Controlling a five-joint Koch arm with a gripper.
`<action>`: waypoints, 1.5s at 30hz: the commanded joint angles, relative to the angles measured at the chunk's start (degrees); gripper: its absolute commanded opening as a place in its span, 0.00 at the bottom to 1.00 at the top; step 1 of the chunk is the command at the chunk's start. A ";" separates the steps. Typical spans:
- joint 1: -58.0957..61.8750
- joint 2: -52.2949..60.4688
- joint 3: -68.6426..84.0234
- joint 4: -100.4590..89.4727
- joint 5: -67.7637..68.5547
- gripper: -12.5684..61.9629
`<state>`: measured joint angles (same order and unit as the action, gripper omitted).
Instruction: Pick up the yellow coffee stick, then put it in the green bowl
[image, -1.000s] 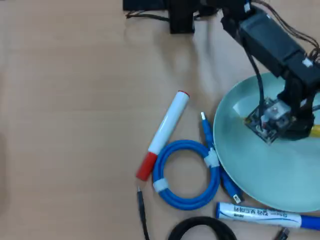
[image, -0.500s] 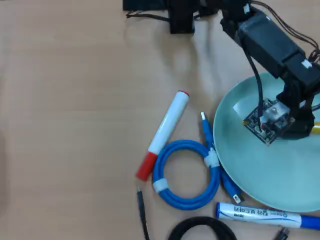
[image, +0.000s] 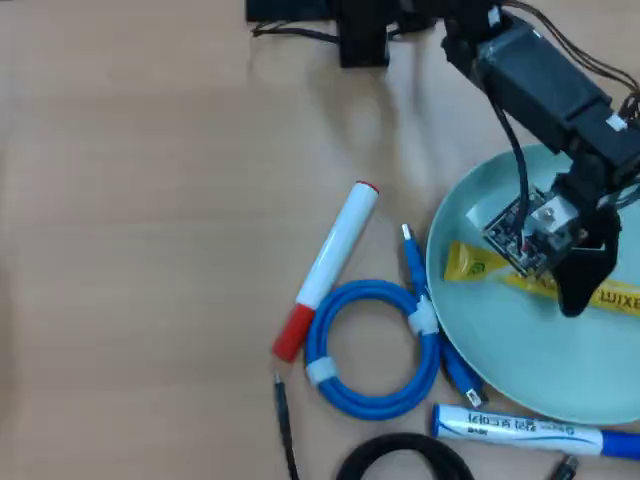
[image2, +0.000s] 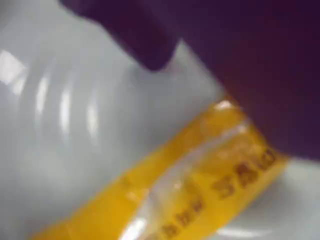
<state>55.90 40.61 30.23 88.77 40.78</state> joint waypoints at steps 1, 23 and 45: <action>-0.26 1.58 -4.48 2.55 -0.62 0.88; 0.09 13.45 -5.45 19.86 -6.42 0.88; 22.59 68.91 67.41 -15.47 -43.15 0.89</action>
<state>76.55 98.53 98.96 80.77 -0.88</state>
